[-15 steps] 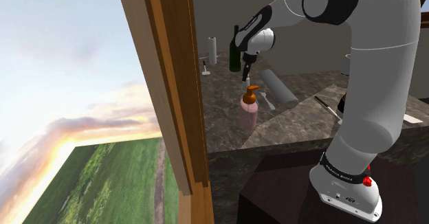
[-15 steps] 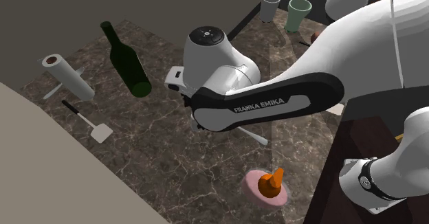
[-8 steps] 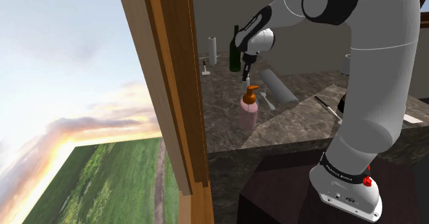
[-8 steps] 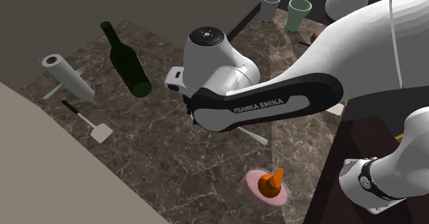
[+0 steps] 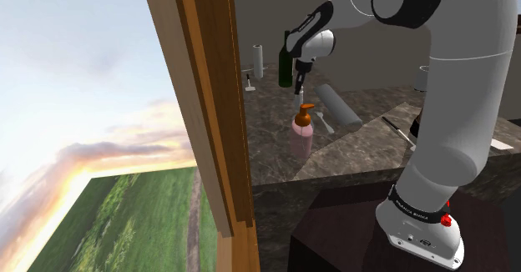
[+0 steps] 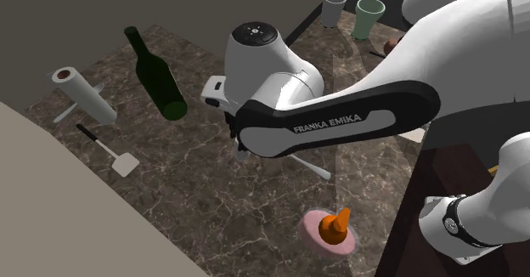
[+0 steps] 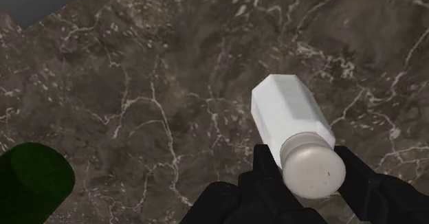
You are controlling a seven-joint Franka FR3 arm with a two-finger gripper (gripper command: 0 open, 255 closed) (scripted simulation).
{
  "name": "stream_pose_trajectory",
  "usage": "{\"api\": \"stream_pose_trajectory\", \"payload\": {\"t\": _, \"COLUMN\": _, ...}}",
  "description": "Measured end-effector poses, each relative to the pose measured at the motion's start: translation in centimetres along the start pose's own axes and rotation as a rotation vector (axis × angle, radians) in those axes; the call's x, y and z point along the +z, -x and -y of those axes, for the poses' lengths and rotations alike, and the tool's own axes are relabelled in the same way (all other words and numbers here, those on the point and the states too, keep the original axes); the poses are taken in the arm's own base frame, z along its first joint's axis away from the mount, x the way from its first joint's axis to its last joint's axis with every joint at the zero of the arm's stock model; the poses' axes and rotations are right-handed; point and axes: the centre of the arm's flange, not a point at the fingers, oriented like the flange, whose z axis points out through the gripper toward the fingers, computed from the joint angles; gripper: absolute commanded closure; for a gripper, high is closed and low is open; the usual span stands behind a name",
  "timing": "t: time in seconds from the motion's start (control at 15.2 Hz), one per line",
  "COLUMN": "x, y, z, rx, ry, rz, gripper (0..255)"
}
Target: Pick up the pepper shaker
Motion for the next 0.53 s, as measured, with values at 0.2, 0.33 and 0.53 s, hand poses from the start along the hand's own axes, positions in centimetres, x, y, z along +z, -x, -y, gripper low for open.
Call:
{"api": "stream_pose_trajectory", "payload": {"t": 0.2, "x": -1.5, "y": -0.2, "z": -0.2, "rx": 0.0, "ry": 0.0, "rz": 0.0, "gripper": 255}}
{"api": "stream_pose_trajectory", "payload": {"t": 0.33, "x": -2.6, "y": -0.3, "z": -0.2, "rx": 0.0, "ry": 0.0, "rz": 0.0, "gripper": 255}}
{"api": "stream_pose_trajectory", "payload": {"t": 0.53, "x": -4.2, "y": -0.7, "z": -0.4, "rx": 0.0, "ry": 0.0, "rz": 0.0, "gripper": 255}}
